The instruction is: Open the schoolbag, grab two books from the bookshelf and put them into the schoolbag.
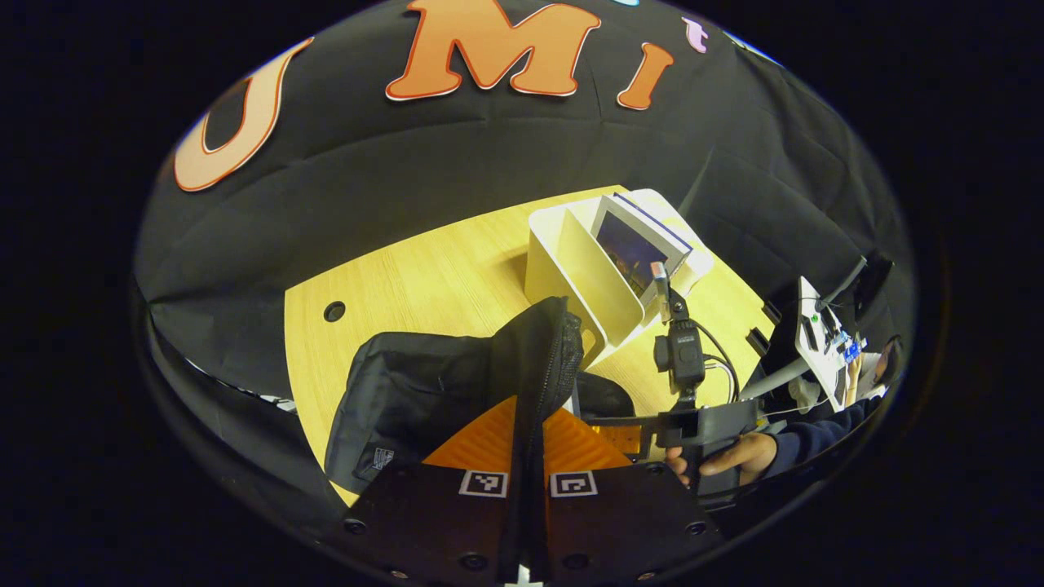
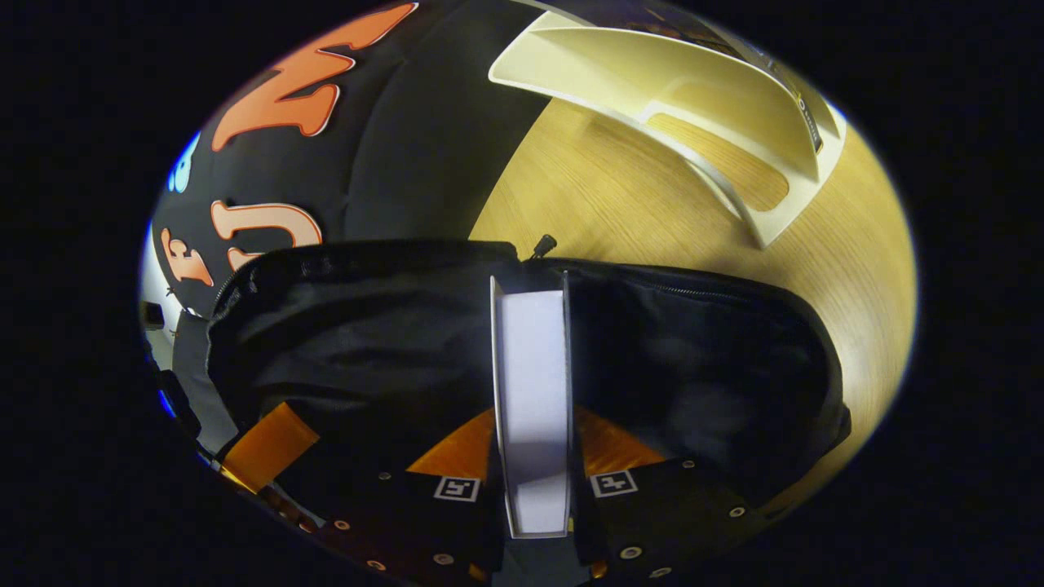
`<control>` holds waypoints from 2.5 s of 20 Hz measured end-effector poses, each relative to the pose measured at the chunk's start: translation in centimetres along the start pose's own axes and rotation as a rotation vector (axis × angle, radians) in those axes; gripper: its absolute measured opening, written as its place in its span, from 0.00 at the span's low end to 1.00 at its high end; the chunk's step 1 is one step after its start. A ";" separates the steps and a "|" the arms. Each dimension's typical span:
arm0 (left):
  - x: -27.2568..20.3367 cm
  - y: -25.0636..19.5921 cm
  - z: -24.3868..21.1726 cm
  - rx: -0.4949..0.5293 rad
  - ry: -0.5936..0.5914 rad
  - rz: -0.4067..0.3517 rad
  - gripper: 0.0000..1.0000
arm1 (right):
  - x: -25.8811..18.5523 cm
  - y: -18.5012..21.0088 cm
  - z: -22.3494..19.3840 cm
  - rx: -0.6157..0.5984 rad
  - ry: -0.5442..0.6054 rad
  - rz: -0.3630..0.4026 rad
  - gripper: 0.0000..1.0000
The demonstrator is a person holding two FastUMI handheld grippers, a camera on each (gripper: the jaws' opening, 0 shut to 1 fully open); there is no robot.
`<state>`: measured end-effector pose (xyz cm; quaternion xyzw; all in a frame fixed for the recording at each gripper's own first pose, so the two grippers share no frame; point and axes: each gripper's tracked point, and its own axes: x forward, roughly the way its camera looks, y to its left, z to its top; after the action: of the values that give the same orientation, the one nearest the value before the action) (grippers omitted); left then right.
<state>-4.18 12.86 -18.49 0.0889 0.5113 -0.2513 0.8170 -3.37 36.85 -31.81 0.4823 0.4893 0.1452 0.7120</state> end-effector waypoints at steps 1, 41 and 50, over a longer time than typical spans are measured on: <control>0.1 0.3 0.2 -0.007 0.000 0.005 0.05 | 0.0 -0.4 0.0 -0.018 0.020 -0.028 0.37; 2.8 -0.5 -1.1 -0.239 0.089 0.259 0.05 | -13.2 -8.9 29.3 -0.695 0.314 -0.779 0.57; 2.8 -0.6 -0.7 -0.184 0.086 0.230 0.05 | -18.9 -5.9 30.2 -0.623 0.164 -0.746 0.38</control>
<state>-4.05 11.75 -21.23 0.0825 0.5533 -0.1039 0.8224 11.29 4.68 -24.49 0.0254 0.6164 0.0571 0.7850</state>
